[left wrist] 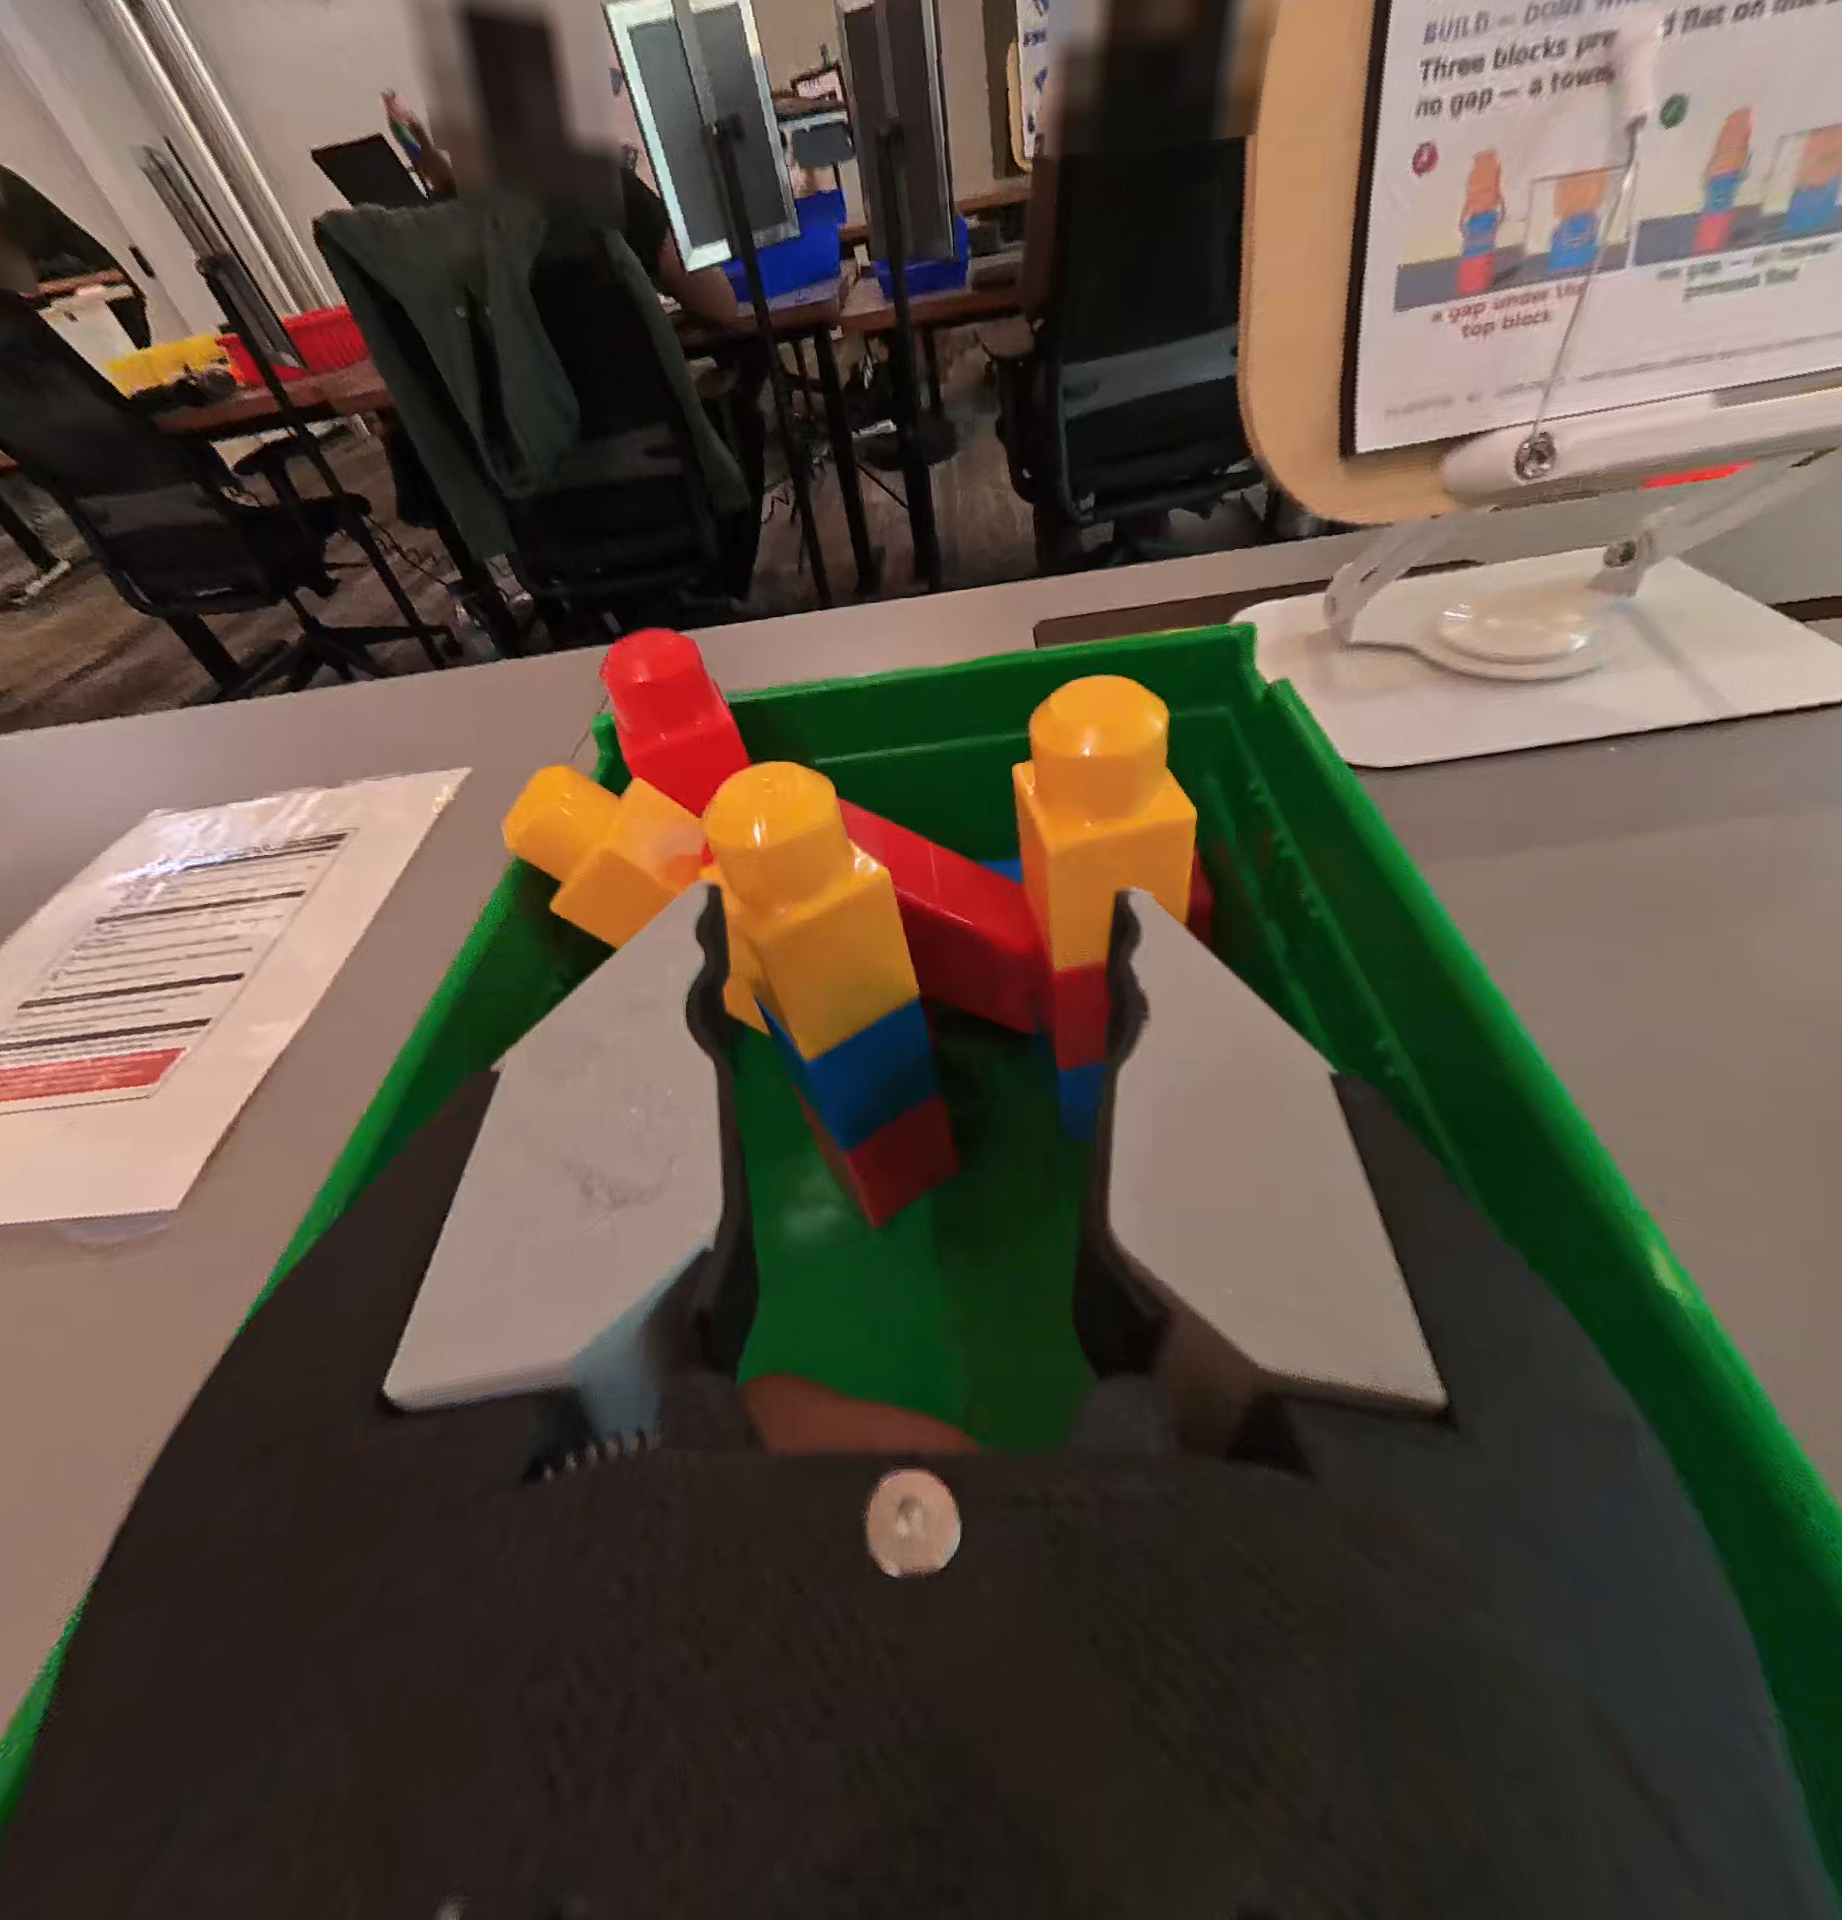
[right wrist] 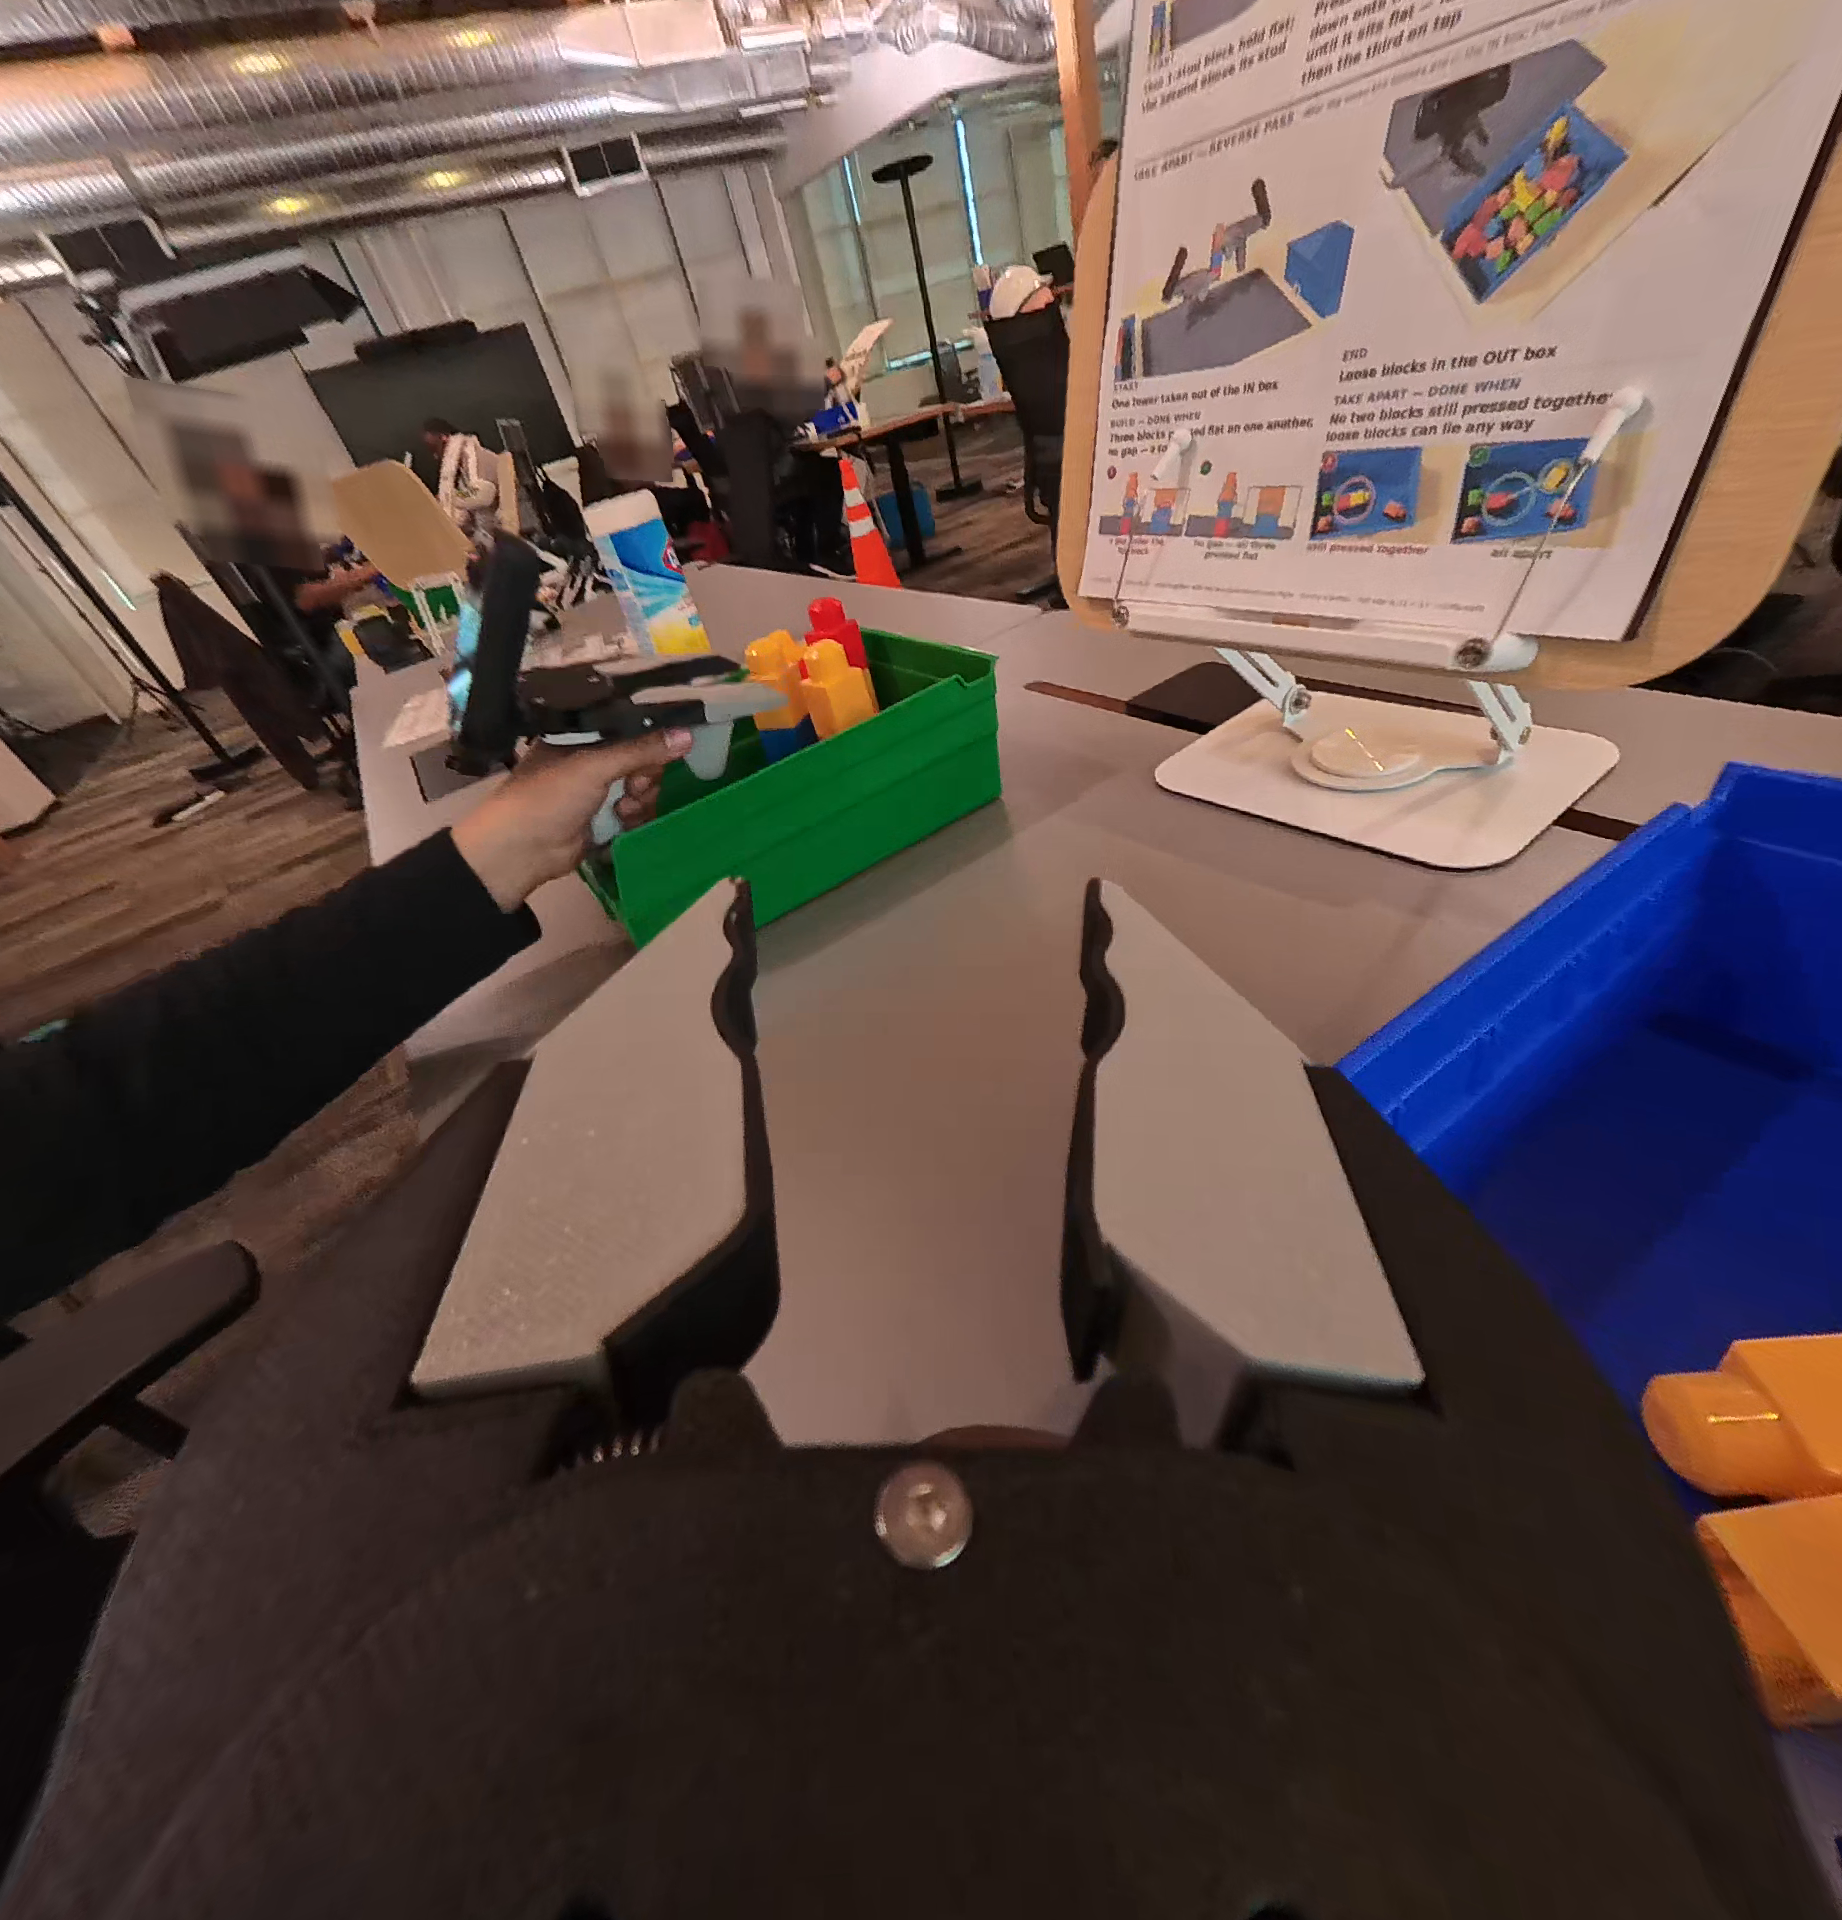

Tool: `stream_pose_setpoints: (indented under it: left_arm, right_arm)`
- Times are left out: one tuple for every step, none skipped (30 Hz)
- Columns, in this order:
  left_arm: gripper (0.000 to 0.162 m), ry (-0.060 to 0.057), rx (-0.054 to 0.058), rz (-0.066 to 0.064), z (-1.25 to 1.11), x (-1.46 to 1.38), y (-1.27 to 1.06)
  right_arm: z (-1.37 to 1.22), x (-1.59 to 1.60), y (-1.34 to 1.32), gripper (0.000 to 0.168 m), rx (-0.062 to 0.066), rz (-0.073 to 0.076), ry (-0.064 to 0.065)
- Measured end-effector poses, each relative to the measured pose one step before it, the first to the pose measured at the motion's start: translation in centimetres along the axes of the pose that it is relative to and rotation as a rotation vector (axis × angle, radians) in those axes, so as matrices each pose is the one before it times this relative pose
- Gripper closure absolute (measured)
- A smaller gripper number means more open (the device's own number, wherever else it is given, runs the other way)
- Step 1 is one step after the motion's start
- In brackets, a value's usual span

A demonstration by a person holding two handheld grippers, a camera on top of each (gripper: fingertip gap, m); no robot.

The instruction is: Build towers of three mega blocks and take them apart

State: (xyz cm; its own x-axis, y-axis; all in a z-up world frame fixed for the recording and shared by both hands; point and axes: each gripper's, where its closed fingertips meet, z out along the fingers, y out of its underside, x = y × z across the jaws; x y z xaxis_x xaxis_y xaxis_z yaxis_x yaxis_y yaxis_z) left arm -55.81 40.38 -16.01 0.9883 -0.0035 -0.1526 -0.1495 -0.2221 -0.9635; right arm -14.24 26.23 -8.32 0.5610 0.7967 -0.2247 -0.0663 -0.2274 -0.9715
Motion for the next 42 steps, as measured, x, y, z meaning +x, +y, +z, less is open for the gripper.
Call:
stream_pose_setpoints:
  left_arm:
    - [0.090, -0.0088, 0.0066, 0.0095, -0.143, 0.028, -0.023]
    - [0.091, -0.0079, 0.0041, 0.0114, -0.129, 0.035, -0.073]
    - [0.091, -0.0050, 0.0023, 0.0136, -0.011, 0.088, -0.147]
    - [0.091, -0.0021, -0.0043, 0.0138, 0.119, 0.171, -0.135]
    - [0.089, 0.0028, -0.0152, 0.0047, 0.243, 0.290, -0.040]
    - [0.087, 0.0123, -0.0217, -0.0071, 0.273, 0.488, 0.037]
    - [0.087, 0.0194, -0.0171, -0.0138, 0.263, 0.640, -0.028]
    - [0.086, 0.0173, -0.0074, -0.0108, 0.236, 0.637, -0.146]
    - [0.086, 0.0121, -0.0010, -0.0021, 0.233, 0.615, -0.216]
    - [0.086, 0.0080, 0.0021, 0.0056, 0.245, 0.599, -0.218]
    - [0.087, 0.0033, 0.0036, 0.0113, 0.234, 0.577, -0.206]
    - [0.087, 0.0001, 0.0019, 0.0130, 0.262, 0.543, -0.172]
    - [0.087, 0.0032, -0.0012, 0.0098, 0.300, 0.599, -0.111]
    - [0.090, 0.0052, -0.0029, 0.0012, 0.348, 0.595, -0.081]
    - [0.101, -0.0064, -0.0047, -0.0071, 0.393, 0.359, -0.047]
    - [0.109, -0.0143, -0.0080, -0.0081, 0.412, 0.147, 0.010]
    - [0.113, -0.0100, -0.0145, -0.0019, 0.375, 0.118, 0.083]
    - [0.113, -0.0080, -0.0154, 0.0016, 0.290, 0.035, 0.098]
    - [0.112, -0.0047, -0.0071, -0.0008, 0.189, -0.007, 0.019]
    - [0.112, 0.0021, 0.0007, -0.0038, 0.112, -0.026, -0.030]
    - [0.108, 0.0047, 0.0001, -0.0070, 0.105, -0.092, 0.015]
    - [0.099, -0.0010, -0.0026, -0.0127, 0.090, -0.290, 0.080]
    - [0.094, 0.0008, -0.0006, -0.0166, 0.034, -0.328, 0.065]
    - [0.090, 0.0092, 0.0008, -0.0181, -0.033, -0.230, 0.067]
    - [0.089, 0.0060, 0.0014, -0.0177, -0.099, -0.267, 0.071]
    - [0.090, -0.0010, 0.0050, -0.0121, -0.177, -0.364, 0.022]
    - [0.090, -0.0022, 0.0078, -0.0056, -0.235, -0.369, -0.035]
    - [0.090, 0.0009, 0.0077, -0.0036, -0.242, -0.313, -0.060]
    - [0.090, 0.0058, 0.0069, -0.0055, -0.232, -0.234, -0.069]
    - [0.089, 0.0086, 0.0056, -0.0089, -0.193, -0.179, -0.059]
    - [0.089, 0.0095, 0.0039, -0.0089, -0.120, -0.113, -0.028]
    - [0.089, 0.0080, 0.0025, -0.0044, -0.063, -0.104, 0.005]
    - [0.089, 0.0043, 0.0018, 0.0004, 0.002, -0.090, 0.028]
    - [0.089, 0.0034, 0.0007, 0.0054, 0.043, -0.036, 0.055]
    - [0.089, 0.0009, -0.0023, 0.0106, 0.040, -0.030, 0.075]
    - [0.089, -0.0068, -0.0034, 0.0134, 0.046, -0.140, 0.063]
    - [0.089, -0.0119, -0.0011, 0.0105, 0.042, -0.222, 0.007]
    - [0.089, -0.0100, 0.0014, 0.0051, -0.010, -0.208, -0.043]
    - [0.089, -0.0071, 0.0059, 0.0017, -0.119, -0.156, -0.125]
    - [0.089, -0.0051, 0.0107, 0.0006, -0.243, -0.094, -0.202]
    - [0.089, -0.0001, 0.0126, 0.0014, -0.353, 0.028, -0.236]
    - [0.088, 0.0042, 0.0136, 0.0035, -0.441, 0.112, -0.265]
  right_arm:
    - [0.517, 0.033, 0.455, 0.107, -0.0155, -0.0045, 0.0097]
    - [0.532, 0.107, 0.621, 0.107, -0.0204, 0.0006, 0.0112]
    - [0.537, 0.187, 0.815, 0.106, -0.0293, 0.0009, 0.0145]
    - [0.452, 0.117, 0.996, 0.105, -0.0406, -0.0065, 0.0111]
    - [0.270, 0.136, 0.912, 0.105, -0.0352, -0.0094, 0.0143]
    - [0.075, 0.153, 0.595, 0.105, -0.0157, -0.0087, 0.0185]
    - [-0.093, 0.140, 0.310, 0.105, -0.0022, -0.0035, 0.0152]
    - [-0.172, 0.078, 0.078, 0.105, 0.0048, 0.0068, 0.0077]
    - [-0.216, 0.069, -0.102, 0.105, 0.0108, 0.0158, 0.0033]
    - [-0.195, 0.113, -0.263, 0.105, 0.0192, 0.0220, 0.0044]
    - [-0.139, 0.132, -0.314, 0.105, 0.0220, 0.0235, 0.0056]
    - [-0.047, 0.090, -0.184, 0.105, 0.0123, 0.0164, 0.0037]
    - [0.061, 0.034, 0.006, 0.103, -0.0010, 0.0063, 0.0012]
    - [0.109, 0.027, 0.177, 0.102, -0.0108, -0.0016, 0.0010]
    - [0.086, 0.035, 0.337, 0.101, -0.0183, -0.0119, 0.0024]
    - [0.009, 0.172, 0.410, 0.100, -0.0213, -0.0246, 0.0071]
    - [-0.095, 0.488, 0.269, 0.100, -0.0136, -0.0241, 0.0204]
    - [-0.210, 0.690, 0.040, 0.100, 0.0009, -0.0078, 0.0262]
    - [-0.276, 0.479, -0.148, 0.101, 0.0114, 0.0096, 0.0066]
    - [-0.313, 0.145, -0.240, 0.101, 0.0161, 0.0195, -0.0167]
    - [-0.341, 0.062, -0.242, 0.101, 0.0147, 0.0221, -0.0223]
    - [-0.357, 0.198, -0.191, 0.101, 0.0108, 0.0187, -0.0117]
    - [-0.369, 0.344, -0.189, 0.101, 0.0109, 0.0120, 0.0018]
    - [-0.366, 0.364, -0.176, 0.101, 0.0104, 0.0052, 0.0069]
    - [-0.333, 0.338, -0.121, 0.101, 0.0064, 0.0029, 0.0075]
    - [-0.327, 0.301, -0.093, 0.101, 0.0039, 0.0040, 0.0078]
    - [-0.315, 0.248, -0.128, 0.101, 0.0063, 0.0050, 0.0070]
    - [-0.273, 0.169, -0.214, 0.101, 0.0100, 0.0054, 0.0046]
    - [-0.222, 0.067, -0.232, 0.102, 0.0103, 0.0038, 0.0013]
    - [-0.149, 0.021, -0.195, 0.102, 0.0074, 0.0023, 0.0007]
    - [-0.069, -0.008, -0.125, 0.102, 0.0040, -0.0004, 0.0019]
    - [-0.010, -0.013, -0.095, 0.102, 0.0023, -0.0028, 0.0043]
    - [0.051, -0.052, -0.017, 0.102, -0.0008, -0.0049, 0.0044]
    - [0.095, -0.103, 0.011, 0.102, -0.0032, -0.0072, 0.0033]
    - [0.114, -0.166, 0.008, 0.102, -0.0040, -0.0087, 0.0014]
    - [0.127, -0.194, -0.002, 0.102, -0.0031, -0.0097, 0.0004]
    - [0.137, -0.167, -0.055, 0.102, -0.0005, -0.0096, 0.0011]
    - [0.148, -0.191, -0.063, 0.102, -0.0016, -0.0078, -0.0021]
    - [0.131, -0.242, -0.055, 0.102, -0.0028, -0.0077, -0.0051]
    - [0.098, -0.211, -0.065, 0.102, -0.0040, -0.0112, -0.0038]
    - [0.030, -0.125, -0.082, 0.102, -0.0034, -0.0137, 0.0022]
    - [-0.013, -0.072, -0.148, 0.102, 0.0001, -0.0127, 0.0052]
